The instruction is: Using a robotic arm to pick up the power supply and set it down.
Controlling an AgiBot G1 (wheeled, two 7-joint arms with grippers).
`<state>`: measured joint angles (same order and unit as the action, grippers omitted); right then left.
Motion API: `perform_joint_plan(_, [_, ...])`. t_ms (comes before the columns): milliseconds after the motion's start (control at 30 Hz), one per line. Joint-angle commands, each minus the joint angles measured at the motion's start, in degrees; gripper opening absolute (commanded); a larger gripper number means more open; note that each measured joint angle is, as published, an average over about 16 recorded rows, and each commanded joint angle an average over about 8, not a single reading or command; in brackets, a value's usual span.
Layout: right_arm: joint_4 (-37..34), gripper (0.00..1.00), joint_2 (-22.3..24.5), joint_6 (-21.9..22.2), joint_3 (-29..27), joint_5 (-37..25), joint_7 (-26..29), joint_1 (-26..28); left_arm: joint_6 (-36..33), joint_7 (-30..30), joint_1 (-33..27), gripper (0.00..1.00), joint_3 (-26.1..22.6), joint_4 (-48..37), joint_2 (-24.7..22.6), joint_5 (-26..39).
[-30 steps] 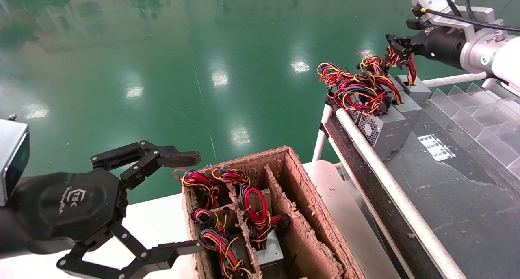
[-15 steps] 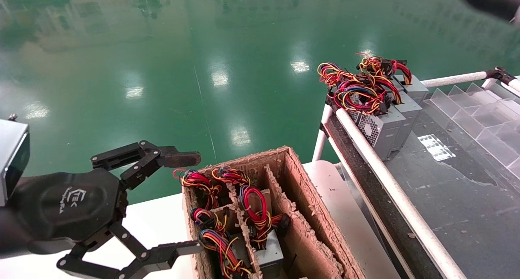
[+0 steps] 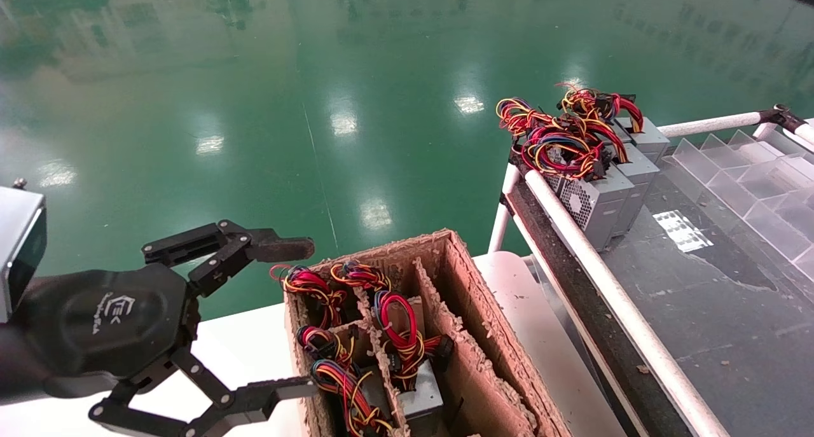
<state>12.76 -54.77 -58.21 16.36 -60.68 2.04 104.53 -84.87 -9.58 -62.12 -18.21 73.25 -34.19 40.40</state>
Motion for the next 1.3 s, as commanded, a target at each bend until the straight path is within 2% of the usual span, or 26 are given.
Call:
perform_joint_plan(33, [2.5,1.0,0.8,-1.1,0.0,0.8,0.4,-1.8,0.0,0.0,0.0,1.0,0.0,0.0,0.0,0.0])
perform_joint_plan(1300, [49.6,1.0,16.1,-22.4,-0.3,15.4,7.1,-35.1,0.0,0.0,0.0,1.0,-0.1,0.0,0.0,-0.1])
